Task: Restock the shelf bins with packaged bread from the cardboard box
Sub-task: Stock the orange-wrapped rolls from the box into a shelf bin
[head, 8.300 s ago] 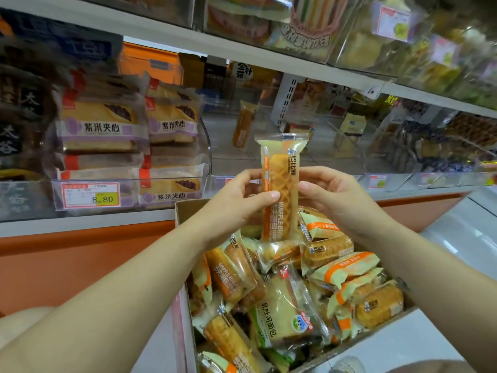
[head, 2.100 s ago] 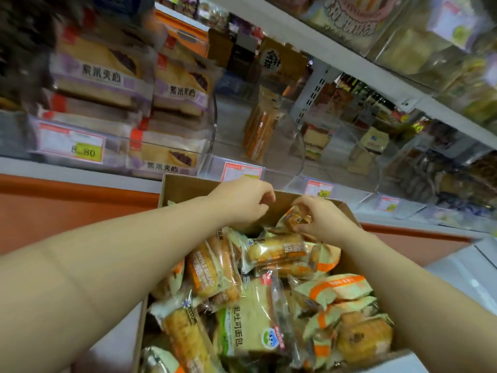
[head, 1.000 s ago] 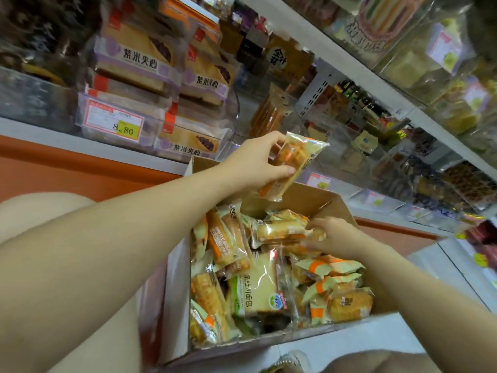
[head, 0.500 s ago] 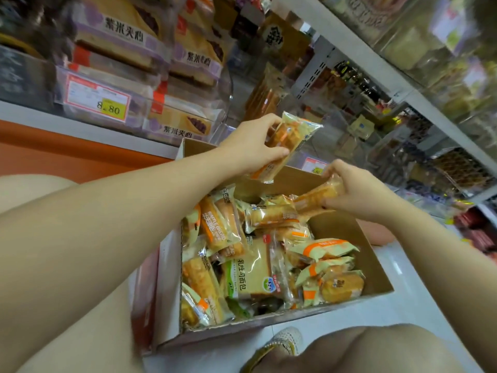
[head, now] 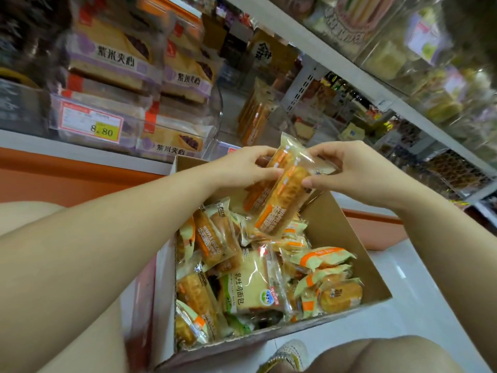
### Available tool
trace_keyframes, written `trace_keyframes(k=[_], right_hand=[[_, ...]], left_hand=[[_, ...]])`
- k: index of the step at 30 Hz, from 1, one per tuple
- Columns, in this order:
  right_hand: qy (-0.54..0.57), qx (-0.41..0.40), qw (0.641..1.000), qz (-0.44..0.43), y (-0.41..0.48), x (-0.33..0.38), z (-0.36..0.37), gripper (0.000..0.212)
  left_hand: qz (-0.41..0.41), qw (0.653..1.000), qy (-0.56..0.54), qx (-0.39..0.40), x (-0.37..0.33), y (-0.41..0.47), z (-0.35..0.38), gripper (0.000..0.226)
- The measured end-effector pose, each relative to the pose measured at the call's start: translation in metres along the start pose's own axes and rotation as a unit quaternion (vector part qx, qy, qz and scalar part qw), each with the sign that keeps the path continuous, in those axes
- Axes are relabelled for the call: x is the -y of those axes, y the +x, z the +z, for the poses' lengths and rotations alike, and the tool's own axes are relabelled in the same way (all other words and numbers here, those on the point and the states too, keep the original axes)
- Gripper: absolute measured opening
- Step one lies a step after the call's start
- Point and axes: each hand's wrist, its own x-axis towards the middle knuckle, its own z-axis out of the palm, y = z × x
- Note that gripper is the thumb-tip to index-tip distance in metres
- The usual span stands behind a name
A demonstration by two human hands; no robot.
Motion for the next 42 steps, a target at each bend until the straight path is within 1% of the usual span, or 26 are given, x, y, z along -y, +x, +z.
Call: trace_keyframes(k=[3, 5, 7, 10, 11, 14, 15, 17, 18, 19, 21, 25, 27, 30, 32, 36, 40, 42], right_hand=[[-0.026, -0.028, 0.999, -0.004, 0.005, 0.001, -0.003, 0.031], [-0.019, -0.032, 0.999, 0.007, 0.008, 0.001, -0.006, 0.027], [0.004, -0.022, 1.000, 0.012, 0.010, 0.002, -0.008, 0.024], [0.090, 0.000, 0.996, 0.006, 0.011, 0.004, -0.009, 0.026], [0.100, -0.001, 0.995, 0.004, 0.011, 0.004, -0.009, 0.028], [0.057, -0.032, 0.997, -0.027, 0.015, 0.003, -0.009, 0.028], [0.049, -0.045, 0.997, -0.043, 0.017, 0.003, -0.010, 0.026], [0.038, -0.077, 0.994, -0.069, 0.020, 0.004, -0.013, 0.024], [0.028, -0.098, 0.991, -0.082, 0.022, 0.005, -0.015, 0.026], [0.013, -0.122, 0.988, -0.096, 0.026, 0.005, -0.016, 0.027], [-0.022, -0.171, 0.978, -0.118, 0.037, 0.003, -0.017, 0.028], [-0.057, -0.240, 0.959, -0.139, 0.068, -0.012, -0.011, 0.033], [-0.058, -0.247, 0.958, -0.131, 0.083, -0.022, -0.008, 0.034], [-0.070, -0.232, 0.963, -0.117, 0.107, -0.039, -0.001, 0.036], [-0.074, -0.206, 0.971, -0.101, 0.122, -0.051, 0.005, 0.036], [-0.099, -0.157, 0.980, -0.070, 0.153, -0.076, 0.018, 0.038], [-0.113, -0.111, 0.986, -0.058, 0.179, -0.097, 0.029, 0.042], [-0.111, -0.095, 0.988, -0.058, 0.186, -0.104, 0.035, 0.045]], left_hand=[[-0.009, 0.999, -0.053, 0.001, 0.001, 0.002, -0.002, 0.039], [-0.009, 0.997, -0.072, -0.016, 0.000, 0.002, -0.006, 0.045], [-0.003, 0.996, -0.086, -0.025, 0.000, 0.003, -0.008, 0.049], [0.014, 0.995, -0.088, -0.040, -0.002, 0.002, -0.008, 0.045], [0.022, 0.995, -0.080, -0.049, -0.004, 0.000, -0.008, 0.044], [0.052, 0.996, -0.030, -0.067, -0.010, -0.008, -0.010, 0.050], [0.064, 0.996, -0.001, -0.063, -0.013, -0.011, -0.012, 0.059], [0.086, 0.992, 0.075, -0.061, -0.019, -0.013, -0.016, 0.085], [0.097, 0.986, 0.115, -0.069, -0.022, -0.011, -0.019, 0.094], [0.109, 0.980, 0.147, -0.083, -0.026, -0.008, -0.022, 0.099], [0.127, 0.968, 0.181, -0.119, -0.031, 0.006, -0.031, 0.099], [0.131, 0.962, 0.180, -0.158, -0.029, 0.043, -0.041, 0.095], [0.121, 0.963, 0.176, -0.161, -0.021, 0.064, -0.044, 0.094], [0.089, 0.970, 0.174, -0.146, -0.005, 0.092, -0.043, 0.094], [0.051, 0.973, 0.174, -0.143, 0.006, 0.108, -0.041, 0.093], [-0.012, 0.976, 0.174, -0.127, 0.030, 0.140, -0.040, 0.082], [-0.082, 0.969, 0.204, -0.114, 0.048, 0.166, -0.038, 0.093], [-0.124, 0.964, 0.219, -0.090, 0.058, 0.174, -0.038, 0.088]])
